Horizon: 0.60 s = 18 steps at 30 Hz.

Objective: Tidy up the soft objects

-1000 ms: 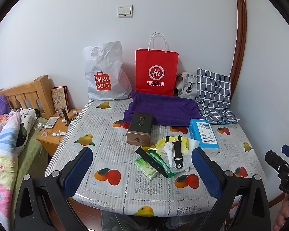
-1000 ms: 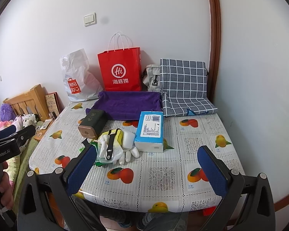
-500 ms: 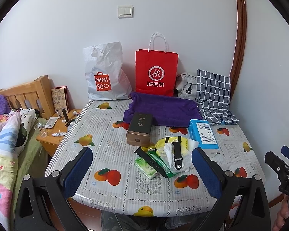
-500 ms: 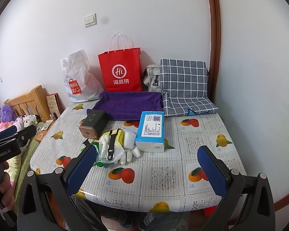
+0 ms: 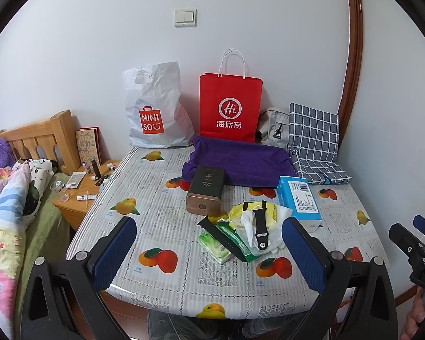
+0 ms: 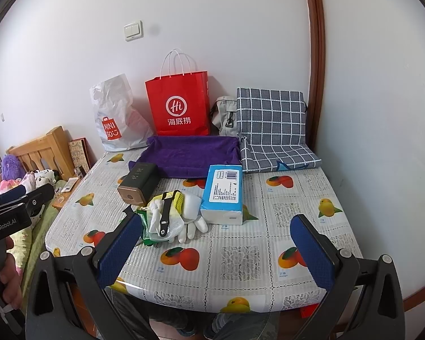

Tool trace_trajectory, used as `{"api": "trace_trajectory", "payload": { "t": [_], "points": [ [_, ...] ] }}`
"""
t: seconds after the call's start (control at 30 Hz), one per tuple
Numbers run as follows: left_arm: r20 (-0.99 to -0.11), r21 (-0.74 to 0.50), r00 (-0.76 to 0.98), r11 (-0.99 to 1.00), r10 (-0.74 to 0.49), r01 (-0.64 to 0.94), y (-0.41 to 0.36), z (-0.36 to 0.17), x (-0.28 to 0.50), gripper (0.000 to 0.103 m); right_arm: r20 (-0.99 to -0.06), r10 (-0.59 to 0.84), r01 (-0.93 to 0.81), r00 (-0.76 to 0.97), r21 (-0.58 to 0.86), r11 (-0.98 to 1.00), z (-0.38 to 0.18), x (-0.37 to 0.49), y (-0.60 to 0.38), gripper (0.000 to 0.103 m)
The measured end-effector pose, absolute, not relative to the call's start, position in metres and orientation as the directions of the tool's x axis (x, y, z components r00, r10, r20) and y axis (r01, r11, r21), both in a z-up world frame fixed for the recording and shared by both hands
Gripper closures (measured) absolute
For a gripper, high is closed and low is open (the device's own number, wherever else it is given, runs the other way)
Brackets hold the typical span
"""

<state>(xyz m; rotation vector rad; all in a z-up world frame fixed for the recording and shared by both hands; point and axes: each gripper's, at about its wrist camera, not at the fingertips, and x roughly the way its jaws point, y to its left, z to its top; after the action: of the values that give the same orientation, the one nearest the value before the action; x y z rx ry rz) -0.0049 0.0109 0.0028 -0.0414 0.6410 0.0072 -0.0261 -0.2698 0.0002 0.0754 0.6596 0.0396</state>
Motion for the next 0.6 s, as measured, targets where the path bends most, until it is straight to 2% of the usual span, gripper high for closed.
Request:
{"api": "trace_trajectory", "payload": {
  "t": [0.33, 0.6],
  "points": [
    [-0.598, -0.039, 0.802, 0.999, -0.005, -0.022, 0.010, 0.002, -0.006, 0.000, -0.609, 0.065, -0.017, 0.791, 0.084, 0.996, 0.001, -0.027, -0.269, 0.000],
    [-0.634, -0.039, 0.774, 0.999, -0.005, -0.026, 0.011, -0.009, 0.017, 0.000, -0.620, 0.081, -0.033, 0.780, 0.089, 0.996, -0.007, -0.016, -0.268, 0.000]
  ]
}}
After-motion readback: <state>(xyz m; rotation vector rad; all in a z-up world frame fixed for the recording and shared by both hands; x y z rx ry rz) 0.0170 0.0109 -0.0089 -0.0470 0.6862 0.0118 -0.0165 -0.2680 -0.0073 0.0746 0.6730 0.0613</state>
